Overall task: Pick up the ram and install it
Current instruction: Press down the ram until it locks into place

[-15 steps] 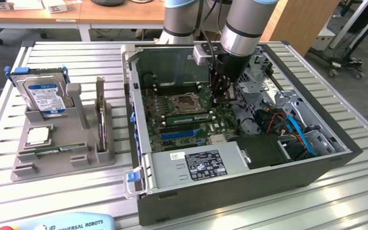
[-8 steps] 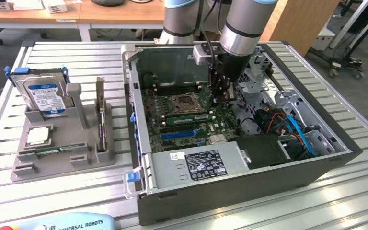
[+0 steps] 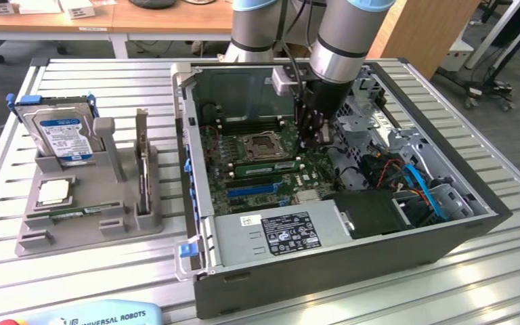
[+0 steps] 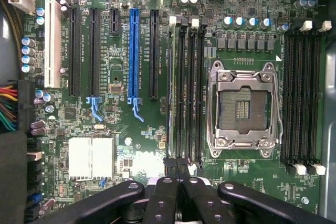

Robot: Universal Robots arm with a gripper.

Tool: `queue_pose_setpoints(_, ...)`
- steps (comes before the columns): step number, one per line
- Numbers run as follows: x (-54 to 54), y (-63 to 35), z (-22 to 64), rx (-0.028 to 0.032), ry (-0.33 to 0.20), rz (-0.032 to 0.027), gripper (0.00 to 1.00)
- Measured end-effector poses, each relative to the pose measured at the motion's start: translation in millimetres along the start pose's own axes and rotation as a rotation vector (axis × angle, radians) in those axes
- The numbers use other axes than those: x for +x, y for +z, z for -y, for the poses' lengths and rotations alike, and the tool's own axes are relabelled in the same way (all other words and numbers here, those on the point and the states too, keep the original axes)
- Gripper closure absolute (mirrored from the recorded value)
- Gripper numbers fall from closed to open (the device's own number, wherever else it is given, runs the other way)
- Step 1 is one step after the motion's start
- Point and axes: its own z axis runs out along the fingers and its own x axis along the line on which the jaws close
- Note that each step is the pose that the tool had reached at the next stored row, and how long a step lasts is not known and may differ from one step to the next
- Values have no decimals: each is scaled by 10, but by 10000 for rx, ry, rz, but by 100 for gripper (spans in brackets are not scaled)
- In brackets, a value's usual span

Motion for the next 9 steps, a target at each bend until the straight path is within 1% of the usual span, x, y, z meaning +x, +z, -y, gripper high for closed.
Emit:
queue_pose_setpoints(3,0,0,0,0,0,1,90)
queue_pose_setpoints(7,-1,0,41,1,-1,4,90)
queue_pose_setpoints(9,-1,0,42,1,-1,3,90)
